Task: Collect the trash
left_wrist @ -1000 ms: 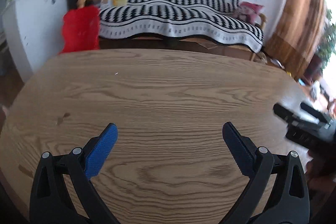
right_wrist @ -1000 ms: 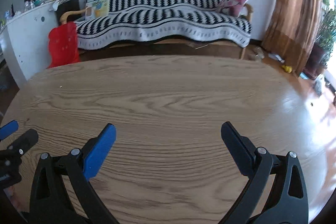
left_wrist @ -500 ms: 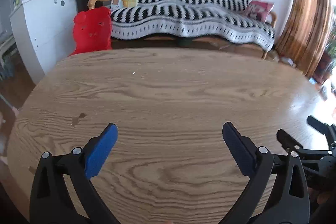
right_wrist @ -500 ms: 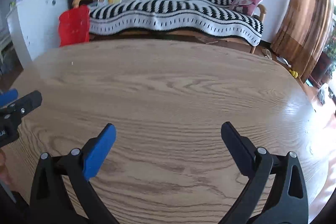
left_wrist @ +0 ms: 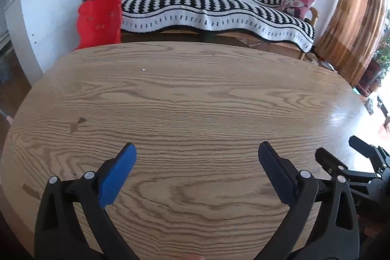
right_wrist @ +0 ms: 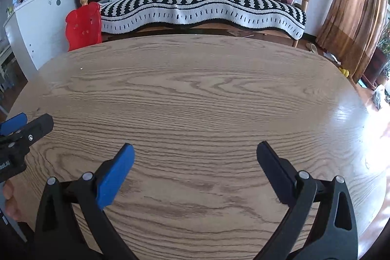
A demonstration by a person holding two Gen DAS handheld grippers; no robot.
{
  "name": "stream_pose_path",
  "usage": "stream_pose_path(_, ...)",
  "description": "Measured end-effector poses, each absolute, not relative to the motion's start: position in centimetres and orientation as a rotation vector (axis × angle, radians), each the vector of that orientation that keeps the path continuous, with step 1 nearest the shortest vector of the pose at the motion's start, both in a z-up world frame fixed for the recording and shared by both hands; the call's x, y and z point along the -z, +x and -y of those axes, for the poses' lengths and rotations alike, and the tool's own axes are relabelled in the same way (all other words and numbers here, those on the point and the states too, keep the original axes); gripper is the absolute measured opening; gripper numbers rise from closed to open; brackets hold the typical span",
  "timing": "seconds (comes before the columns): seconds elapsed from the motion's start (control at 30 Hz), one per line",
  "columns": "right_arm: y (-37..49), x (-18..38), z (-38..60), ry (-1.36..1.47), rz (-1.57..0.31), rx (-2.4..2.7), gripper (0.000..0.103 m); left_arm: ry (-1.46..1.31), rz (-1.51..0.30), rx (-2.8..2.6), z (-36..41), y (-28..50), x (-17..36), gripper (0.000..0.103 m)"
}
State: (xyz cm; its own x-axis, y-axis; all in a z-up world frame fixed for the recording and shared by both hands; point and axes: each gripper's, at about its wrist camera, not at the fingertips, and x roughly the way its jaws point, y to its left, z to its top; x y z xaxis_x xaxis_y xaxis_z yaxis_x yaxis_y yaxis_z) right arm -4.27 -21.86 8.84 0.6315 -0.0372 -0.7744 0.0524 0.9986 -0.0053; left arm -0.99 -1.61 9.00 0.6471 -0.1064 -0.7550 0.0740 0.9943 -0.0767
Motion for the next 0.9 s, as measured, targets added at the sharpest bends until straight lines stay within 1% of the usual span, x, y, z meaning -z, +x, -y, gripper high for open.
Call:
stream_pose_path(0.47,-4.5,-8.6,21.6,-0.022,-0.895,0.053,0.097,-0.005,-0.819,0.041,1.9,-1.7,-8.6,0.097)
stream_pose_path(0.57,-4.4,-8.5,21.5,-0.025,-0.899,0.053,0.097,0.019,-0.847,0.073,2.5,-1.3,-8.0,0.097)
stream_pose_path(0.73,-4.1,-7.4,21.6,-0.073,-0.919,0.093,0.097,0.082,-0.792,0.088,4.0,-0.8,-7.3,0.097)
stream_pose_path(0.9,-3.9,-5.8,22.0,-0.163,-0.924,0.140,0.097,0.155,-0.842,0.154,5.5,-0.1,-5.7,0.097)
